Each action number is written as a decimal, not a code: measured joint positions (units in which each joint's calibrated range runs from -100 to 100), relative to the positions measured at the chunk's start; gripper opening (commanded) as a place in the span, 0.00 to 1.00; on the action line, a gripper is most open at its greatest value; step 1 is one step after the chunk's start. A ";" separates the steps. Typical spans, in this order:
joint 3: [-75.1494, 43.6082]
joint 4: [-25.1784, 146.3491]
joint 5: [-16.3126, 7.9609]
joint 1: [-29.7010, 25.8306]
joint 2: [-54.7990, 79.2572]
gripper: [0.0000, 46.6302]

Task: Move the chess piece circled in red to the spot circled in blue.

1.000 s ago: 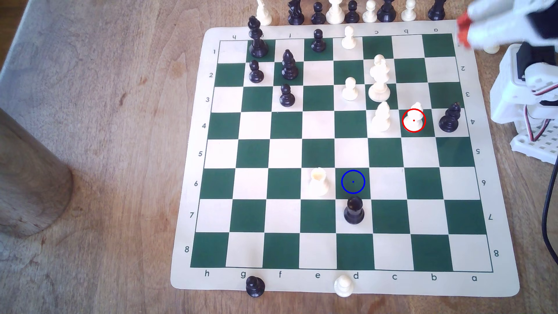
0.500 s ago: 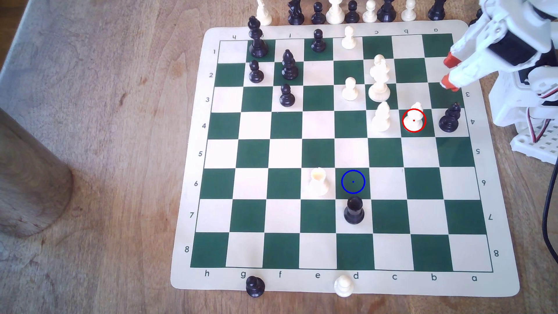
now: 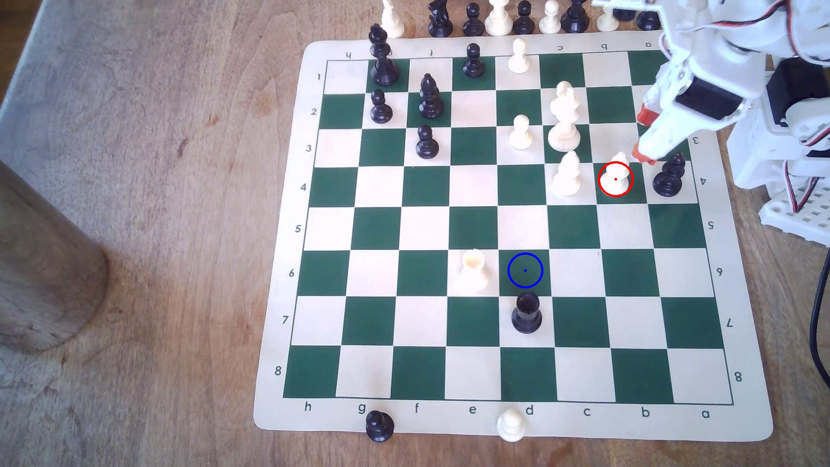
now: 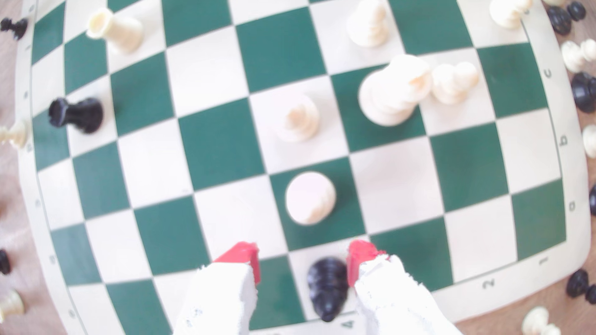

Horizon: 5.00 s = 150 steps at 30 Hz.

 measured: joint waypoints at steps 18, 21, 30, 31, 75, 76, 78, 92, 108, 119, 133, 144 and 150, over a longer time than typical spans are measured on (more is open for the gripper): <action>1.72 -10.44 0.10 0.00 10.72 0.31; 2.26 -11.87 0.10 0.00 11.98 0.30; 4.43 -16.02 0.10 0.00 15.17 0.25; 4.52 -16.33 0.10 0.00 15.25 0.25; -3.43 -6.85 -2.64 -6.27 14.66 0.00; -5.24 -6.85 -3.08 -6.78 15.42 0.00; -11.12 -6.85 -3.86 -9.29 18.18 0.00; -30.46 -12.91 -5.18 -18.95 42.40 0.00; -37.87 -17.85 -5.18 -20.28 57.23 0.00; -37.96 -22.15 -5.18 -20.28 61.92 0.01; -37.96 -23.11 -5.18 -18.29 63.59 0.00; -37.96 -23.59 -5.18 -18.29 64.60 0.17; -37.14 -23.59 -5.18 -18.29 64.60 0.31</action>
